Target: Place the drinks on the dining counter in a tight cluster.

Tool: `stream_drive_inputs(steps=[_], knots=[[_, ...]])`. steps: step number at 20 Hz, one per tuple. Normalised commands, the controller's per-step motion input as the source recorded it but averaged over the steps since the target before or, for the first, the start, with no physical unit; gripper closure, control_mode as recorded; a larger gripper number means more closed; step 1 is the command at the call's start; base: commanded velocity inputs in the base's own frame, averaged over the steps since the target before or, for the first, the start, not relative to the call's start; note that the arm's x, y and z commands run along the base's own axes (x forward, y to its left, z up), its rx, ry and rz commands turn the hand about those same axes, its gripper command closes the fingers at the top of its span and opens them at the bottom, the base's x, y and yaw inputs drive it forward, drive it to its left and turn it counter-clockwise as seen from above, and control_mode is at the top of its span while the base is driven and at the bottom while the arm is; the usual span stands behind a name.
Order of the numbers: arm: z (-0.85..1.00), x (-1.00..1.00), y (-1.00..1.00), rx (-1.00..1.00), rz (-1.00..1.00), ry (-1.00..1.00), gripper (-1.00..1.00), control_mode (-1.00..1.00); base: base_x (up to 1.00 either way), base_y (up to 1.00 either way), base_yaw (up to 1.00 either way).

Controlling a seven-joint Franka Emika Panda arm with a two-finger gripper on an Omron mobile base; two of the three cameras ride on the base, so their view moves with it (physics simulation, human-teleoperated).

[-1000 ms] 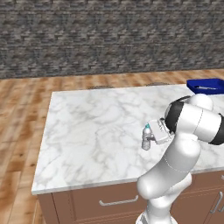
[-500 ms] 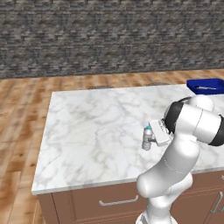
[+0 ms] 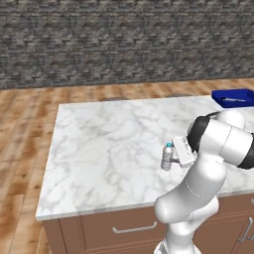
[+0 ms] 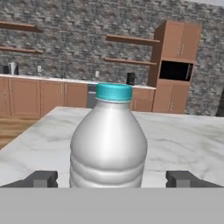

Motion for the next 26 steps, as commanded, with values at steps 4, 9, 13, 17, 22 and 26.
stream_drive_inputs(steps=[4,9,13,17,22,26], knots=[[0.05,-0.08,-0.2,0.01,-0.06,0.01,-1.0,-1.0,0.0,0.0,0.0],[0.15,-0.23,-0.18,0.09,-0.06,0.09,-1.0,-1.0,0.0,0.0,0.0],[0.23,-0.39,-0.11,0.05,-0.06,0.02,-1.0,-1.0,0.0,0.0,0.0],[0.27,-0.46,-0.06,0.02,-0.09,0.01,-1.0,-1.0,0.0,0.0,0.0],[0.37,-0.48,0.01,0.0,-0.12,0.0,-1.0,-1.0,0.0,0.0,0.0],[0.37,-0.44,0.0,-0.02,-0.19,0.0,-1.0,-1.0,0.0,0.0,0.0]])
